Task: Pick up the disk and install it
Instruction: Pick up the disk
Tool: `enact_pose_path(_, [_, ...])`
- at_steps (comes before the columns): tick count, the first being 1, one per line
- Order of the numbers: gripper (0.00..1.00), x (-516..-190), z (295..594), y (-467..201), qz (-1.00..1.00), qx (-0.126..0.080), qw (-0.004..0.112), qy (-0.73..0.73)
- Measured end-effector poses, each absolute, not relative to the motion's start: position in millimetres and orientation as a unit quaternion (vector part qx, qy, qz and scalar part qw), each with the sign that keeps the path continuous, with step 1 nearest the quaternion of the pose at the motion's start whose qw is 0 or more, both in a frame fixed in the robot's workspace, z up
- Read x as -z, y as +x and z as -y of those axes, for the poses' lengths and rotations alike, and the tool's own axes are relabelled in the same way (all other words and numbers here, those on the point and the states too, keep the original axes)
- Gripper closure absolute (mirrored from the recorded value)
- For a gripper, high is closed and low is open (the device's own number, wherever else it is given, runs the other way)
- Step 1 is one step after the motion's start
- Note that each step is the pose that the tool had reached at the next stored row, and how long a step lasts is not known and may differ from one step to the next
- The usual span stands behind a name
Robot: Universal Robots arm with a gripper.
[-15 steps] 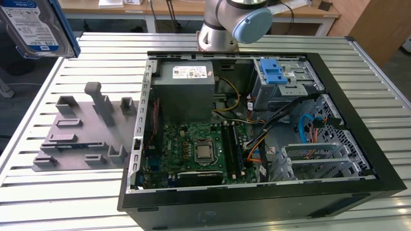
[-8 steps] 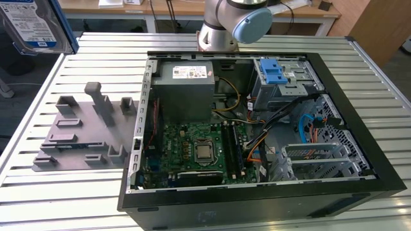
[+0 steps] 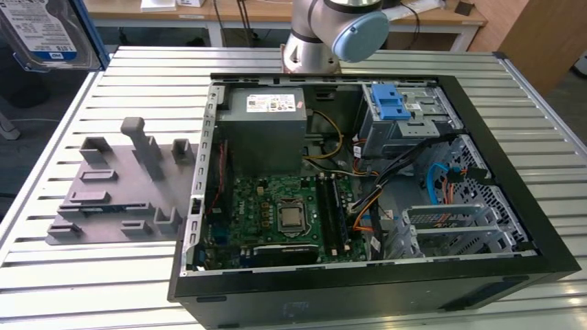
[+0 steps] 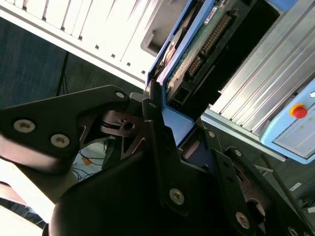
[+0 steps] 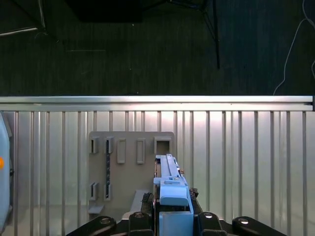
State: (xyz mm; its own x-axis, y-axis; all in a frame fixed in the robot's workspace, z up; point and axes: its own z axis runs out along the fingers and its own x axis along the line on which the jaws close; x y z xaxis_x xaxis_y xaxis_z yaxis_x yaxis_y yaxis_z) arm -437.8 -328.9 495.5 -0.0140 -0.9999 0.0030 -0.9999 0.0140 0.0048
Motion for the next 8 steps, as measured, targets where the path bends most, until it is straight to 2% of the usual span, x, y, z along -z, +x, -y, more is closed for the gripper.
enact_pose_path(4, [0.64,-496.3,330.3,-438.2,0.712,0.010,-0.007,0.702])
enact_pose_path(8, [0.64,-496.3,334.4,-438.2,0.712,0.010,-0.007,0.702])
